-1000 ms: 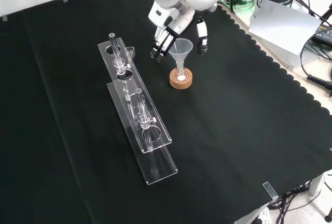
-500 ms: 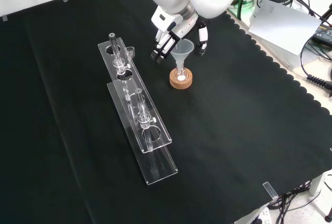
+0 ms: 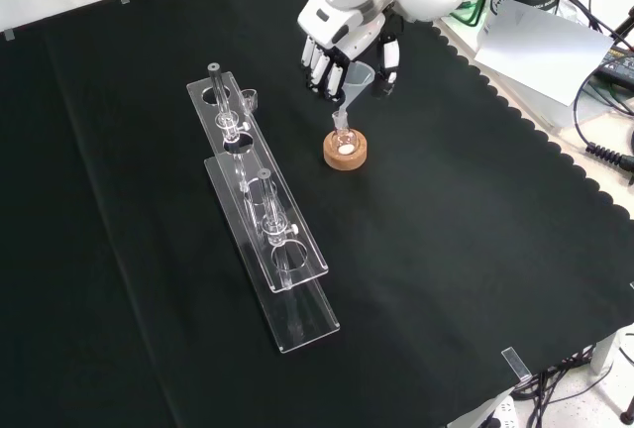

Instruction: Remove the funnel from the round-bottom flask.

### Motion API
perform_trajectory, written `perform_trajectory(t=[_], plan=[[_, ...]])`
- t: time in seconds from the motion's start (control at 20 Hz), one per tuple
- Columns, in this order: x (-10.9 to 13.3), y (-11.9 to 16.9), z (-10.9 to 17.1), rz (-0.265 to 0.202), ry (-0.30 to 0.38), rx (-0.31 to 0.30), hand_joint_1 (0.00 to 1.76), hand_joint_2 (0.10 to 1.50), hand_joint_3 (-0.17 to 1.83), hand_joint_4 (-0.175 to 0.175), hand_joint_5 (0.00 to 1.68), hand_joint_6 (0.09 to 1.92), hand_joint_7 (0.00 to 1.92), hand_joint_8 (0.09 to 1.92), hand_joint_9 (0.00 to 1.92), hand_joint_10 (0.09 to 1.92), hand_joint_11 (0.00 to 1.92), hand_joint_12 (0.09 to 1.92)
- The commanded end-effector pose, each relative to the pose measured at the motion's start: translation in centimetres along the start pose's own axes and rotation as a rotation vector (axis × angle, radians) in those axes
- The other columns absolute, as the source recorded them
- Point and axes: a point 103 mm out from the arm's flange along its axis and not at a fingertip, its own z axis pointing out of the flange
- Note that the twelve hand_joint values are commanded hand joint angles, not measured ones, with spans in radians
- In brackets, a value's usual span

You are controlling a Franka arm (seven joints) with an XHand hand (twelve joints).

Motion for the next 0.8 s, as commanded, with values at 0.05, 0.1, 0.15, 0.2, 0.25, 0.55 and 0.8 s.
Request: perform_trajectory(t=[0.05,0.1,0.15,0.2,0.25,0.55,0.8], plan=[[-1.2,-0.9,-2.1,0.009,-0.061,-0.071,1.06,0.70,0.76,0.175,1.08,1.05,0.84,0.55,1.16,0.29,0.99,1.07],[-0.9,-0.9,-2.5,0.008,-0.062,-0.064,1.06,0.69,0.77,0.175,1.08,1.06,0.85,0.55,1.17,0.28,0.99,1.06],[-1.0,-1.0,-2.8,0.006,-0.067,-0.057,1.06,0.69,0.78,0.175,1.08,1.06,0.85,0.55,1.18,0.27,1.00,1.06],[-1.0,-1.1,-3.2,0.002,-0.071,-0.049,1.06,0.69,0.79,0.175,1.08,1.07,0.85,0.55,1.19,0.26,1.01,1.05],[-1.1,-1.1,-3.5,0.000,-0.069,-0.034,1.06,0.69,0.79,0.175,1.07,1.07,0.85,0.55,1.19,0.26,1.02,1.05],[-0.9,-1.2,-5.0,-0.020,-0.081,0.041,1.06,0.69,0.79,0.175,1.07,1.09,0.83,0.54,1.20,0.24,1.04,1.03],[-1.7,-1.6,-6.7,-0.013,-0.125,0.080,1.06,0.69,0.79,0.175,1.07,1.09,0.83,0.55,1.23,0.21,1.10,0.98]])
